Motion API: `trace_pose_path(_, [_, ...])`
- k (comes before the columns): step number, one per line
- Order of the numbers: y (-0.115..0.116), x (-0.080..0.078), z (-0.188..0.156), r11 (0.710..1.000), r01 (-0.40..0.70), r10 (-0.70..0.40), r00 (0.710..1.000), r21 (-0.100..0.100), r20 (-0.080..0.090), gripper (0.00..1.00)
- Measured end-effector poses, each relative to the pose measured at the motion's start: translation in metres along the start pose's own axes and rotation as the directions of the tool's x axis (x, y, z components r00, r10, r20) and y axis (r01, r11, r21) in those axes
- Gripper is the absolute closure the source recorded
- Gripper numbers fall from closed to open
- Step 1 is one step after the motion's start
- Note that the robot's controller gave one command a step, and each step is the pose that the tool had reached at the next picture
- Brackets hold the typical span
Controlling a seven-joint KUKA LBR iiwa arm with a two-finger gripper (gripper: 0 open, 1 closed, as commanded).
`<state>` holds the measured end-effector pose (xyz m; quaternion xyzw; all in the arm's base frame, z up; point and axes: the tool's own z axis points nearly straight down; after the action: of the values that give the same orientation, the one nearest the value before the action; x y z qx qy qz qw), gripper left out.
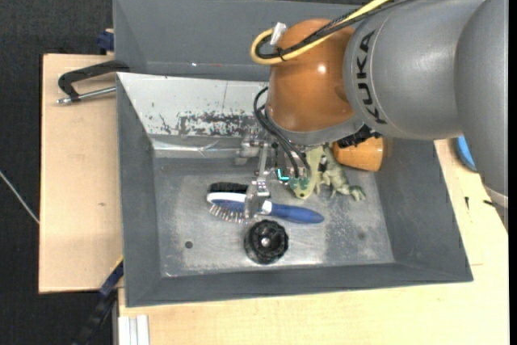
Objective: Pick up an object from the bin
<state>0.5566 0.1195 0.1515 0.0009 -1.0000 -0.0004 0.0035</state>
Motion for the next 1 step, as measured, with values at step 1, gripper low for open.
trace_pose_path(1, [-0.0193,-0.0018,0.0604,0.987,0.161,-0.161,0.987,-0.003,0.02,0.0])
